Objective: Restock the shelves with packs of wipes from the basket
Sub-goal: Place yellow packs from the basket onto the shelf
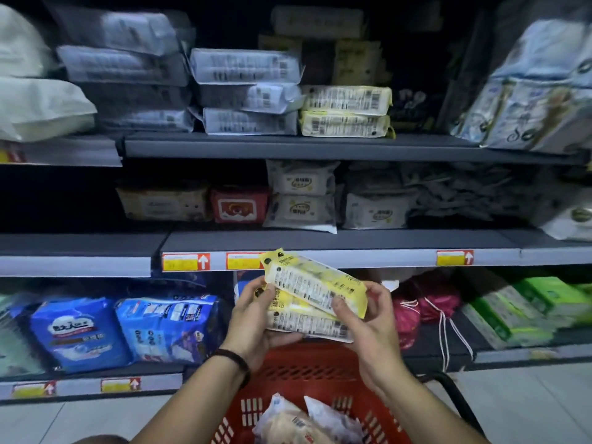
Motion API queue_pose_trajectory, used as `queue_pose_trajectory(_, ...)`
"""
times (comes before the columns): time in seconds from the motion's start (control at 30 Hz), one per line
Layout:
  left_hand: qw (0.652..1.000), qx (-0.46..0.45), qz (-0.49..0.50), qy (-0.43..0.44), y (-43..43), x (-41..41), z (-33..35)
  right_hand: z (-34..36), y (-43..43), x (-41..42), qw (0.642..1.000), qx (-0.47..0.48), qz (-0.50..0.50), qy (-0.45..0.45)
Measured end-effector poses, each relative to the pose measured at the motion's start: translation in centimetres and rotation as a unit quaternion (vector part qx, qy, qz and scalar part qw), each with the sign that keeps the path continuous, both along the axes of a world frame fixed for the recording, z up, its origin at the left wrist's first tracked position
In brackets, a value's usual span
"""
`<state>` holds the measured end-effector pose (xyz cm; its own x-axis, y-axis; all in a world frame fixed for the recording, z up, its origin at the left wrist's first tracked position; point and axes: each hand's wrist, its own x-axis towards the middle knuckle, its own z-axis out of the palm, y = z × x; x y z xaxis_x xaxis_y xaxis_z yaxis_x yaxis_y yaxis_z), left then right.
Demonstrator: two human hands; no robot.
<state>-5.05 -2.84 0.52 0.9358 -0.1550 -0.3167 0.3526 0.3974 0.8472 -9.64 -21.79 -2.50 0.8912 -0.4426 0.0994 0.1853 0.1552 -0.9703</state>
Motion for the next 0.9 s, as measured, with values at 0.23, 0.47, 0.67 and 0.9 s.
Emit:
queue_pose_trajectory(0.23, 0.992, 0.008, -0.067, -0.106, 0.1, -0.5, 1.7, 3.1, -0.4, -0.1, 0.998, -0.036, -0.036, -0.032)
queue_pose_trajectory(0.47, 0.953, 0.114, -0.064, -0.274, -1.5, 0.3, 9.2, 11.0, -2.7, -0.8, 0.992, -0.06, -0.056, -0.1)
queue_pose_trajectory(0.67, 0.894, 0.233, -0.027, -0.381, -3.5, 1.9, 18.7, 21.6, -5.9, 1.1, 0.976, -0.134, -0.07, -0.157)
queue_pose_trajectory(0.9, 0.869, 0.258, 0.016, -0.421, -7.1, 5.9, 28.7, 31.4, -8.7, 7.4, 0.968, -0.153, -0.093, -0.173)
